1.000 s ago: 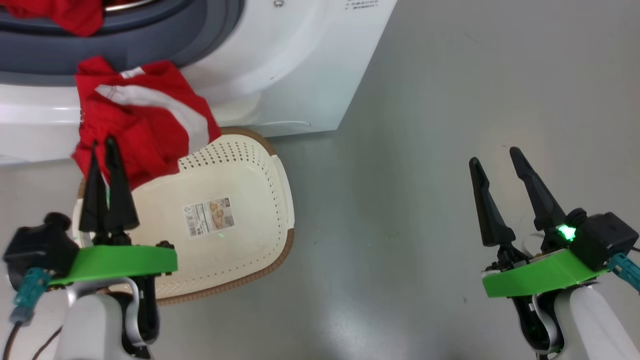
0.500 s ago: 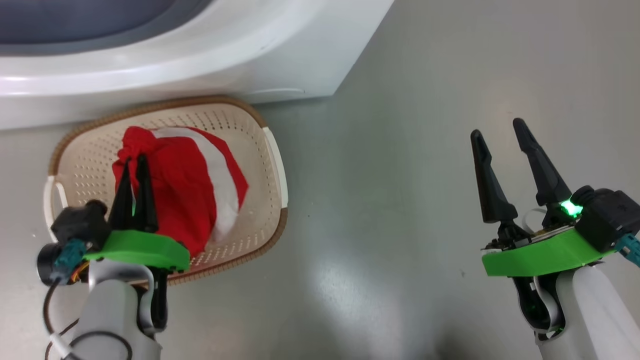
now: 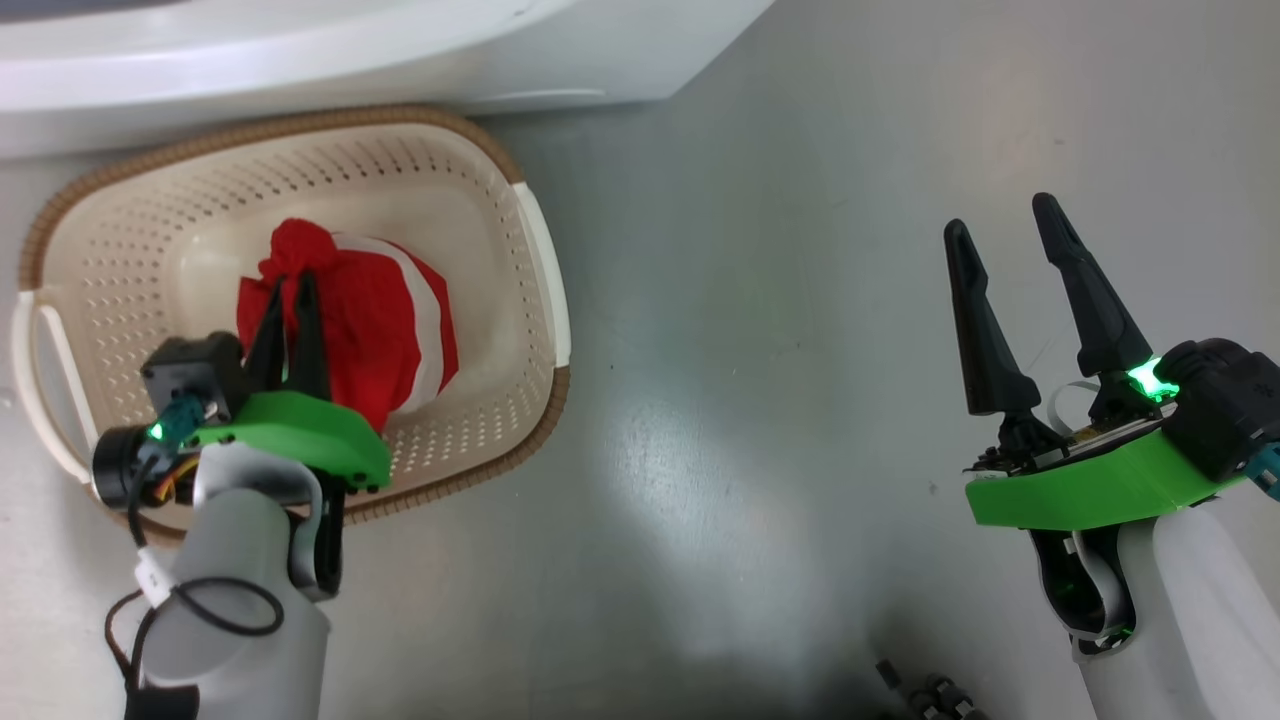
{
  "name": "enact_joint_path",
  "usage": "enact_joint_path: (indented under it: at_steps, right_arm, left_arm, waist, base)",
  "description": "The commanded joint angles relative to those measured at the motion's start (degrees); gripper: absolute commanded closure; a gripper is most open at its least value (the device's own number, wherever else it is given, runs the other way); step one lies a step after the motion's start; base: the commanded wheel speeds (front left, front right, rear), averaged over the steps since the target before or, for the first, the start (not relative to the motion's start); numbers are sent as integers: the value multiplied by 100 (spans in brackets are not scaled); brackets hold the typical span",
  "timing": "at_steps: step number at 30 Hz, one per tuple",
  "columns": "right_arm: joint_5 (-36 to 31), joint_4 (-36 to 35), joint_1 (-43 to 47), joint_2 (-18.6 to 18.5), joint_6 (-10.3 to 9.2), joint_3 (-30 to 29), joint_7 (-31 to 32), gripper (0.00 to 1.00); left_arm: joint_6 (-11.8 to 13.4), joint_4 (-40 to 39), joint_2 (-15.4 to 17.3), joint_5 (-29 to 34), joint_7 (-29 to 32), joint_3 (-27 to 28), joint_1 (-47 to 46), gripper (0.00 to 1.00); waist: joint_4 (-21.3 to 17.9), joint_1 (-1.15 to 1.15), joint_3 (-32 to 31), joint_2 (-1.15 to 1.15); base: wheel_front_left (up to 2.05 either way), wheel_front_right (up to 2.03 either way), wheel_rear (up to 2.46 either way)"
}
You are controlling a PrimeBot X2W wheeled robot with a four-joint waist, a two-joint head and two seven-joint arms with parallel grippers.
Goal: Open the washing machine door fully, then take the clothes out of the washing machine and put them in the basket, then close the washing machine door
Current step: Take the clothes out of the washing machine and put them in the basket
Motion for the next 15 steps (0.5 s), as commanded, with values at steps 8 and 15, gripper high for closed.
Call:
enact_joint_path:
  at_steps: [8,15]
  right_arm:
    - [1,-230,1,-87,0,136,-37,0]
    - [-13,-247,-22,-103,0,142,-37,0]
  left_arm:
    - [-10,629,138,102,-29,41,-382,100]
    - [1,747,138,64,-29,30,-501,61]
  waist:
    - [59,0,464,0]
    - [83,0,504,0]
  base:
    - [0,0,0]
    - [0,0,0]
